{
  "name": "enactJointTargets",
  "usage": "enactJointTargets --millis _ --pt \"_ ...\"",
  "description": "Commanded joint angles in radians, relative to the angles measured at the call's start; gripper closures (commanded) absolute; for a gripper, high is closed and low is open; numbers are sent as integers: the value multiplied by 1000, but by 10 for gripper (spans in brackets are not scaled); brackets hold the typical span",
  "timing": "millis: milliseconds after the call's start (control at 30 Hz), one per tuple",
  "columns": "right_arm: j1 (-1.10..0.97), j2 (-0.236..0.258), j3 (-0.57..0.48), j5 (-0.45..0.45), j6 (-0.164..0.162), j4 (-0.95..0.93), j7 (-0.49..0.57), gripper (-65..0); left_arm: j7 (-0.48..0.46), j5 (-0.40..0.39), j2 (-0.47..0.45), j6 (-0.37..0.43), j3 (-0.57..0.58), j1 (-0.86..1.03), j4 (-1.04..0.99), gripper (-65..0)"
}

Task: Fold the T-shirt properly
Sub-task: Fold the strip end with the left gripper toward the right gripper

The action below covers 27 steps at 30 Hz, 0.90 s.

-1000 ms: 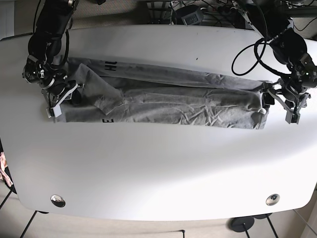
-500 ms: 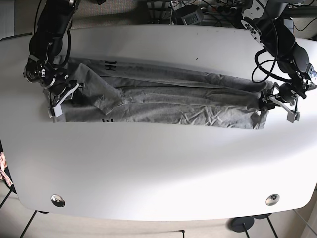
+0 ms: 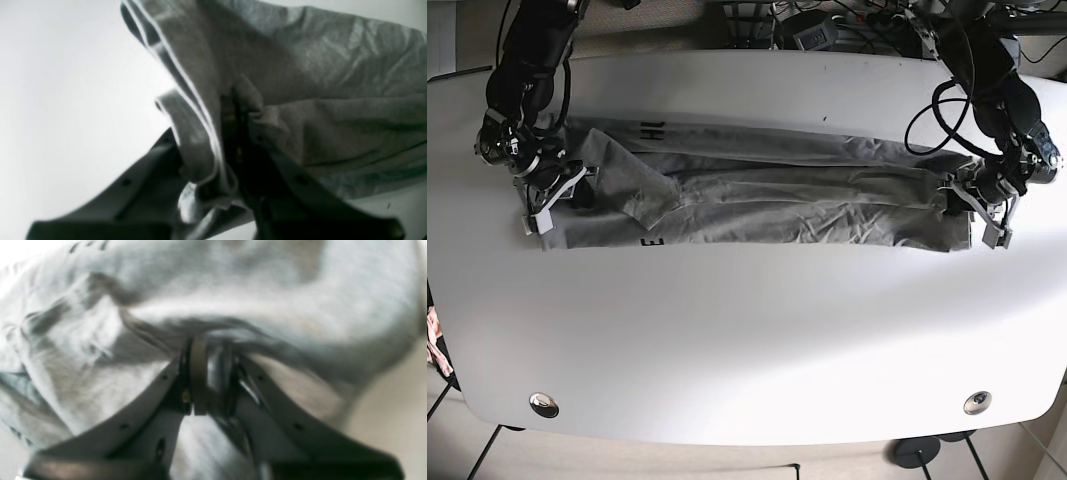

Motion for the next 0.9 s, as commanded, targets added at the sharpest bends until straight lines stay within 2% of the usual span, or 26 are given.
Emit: enactJointTargets --millis 33,167,333,400,467,533,633,900 --pt "11 14 4 17 4 20 17 -75 -7 -20 -3 -1 63 5 140 -17" --pt "11 14 4 17 4 20 19 -75 61 -19 34 -1 186 26 320 -17" --pt "11 14 4 19 4 20 19 -75 136 -19 186 -1 311 26 401 -18" --pt "11 14 4 19 4 20 19 -75 131 -19 239 12 362 25 398 -19" --pt "11 14 4 19 4 20 19 -73 128 -19 282 68 417 23 396 -19" --pt "11 14 4 19 4 20 19 -73 81 -19 316 121 497 23 382 -21" --pt "11 14 4 19 4 20 19 -73 -14 -19 321 191 601 26 339 -21" --pt "11 14 4 19 4 20 19 -73 -37 -19 319 213 703 -9 241 -25"
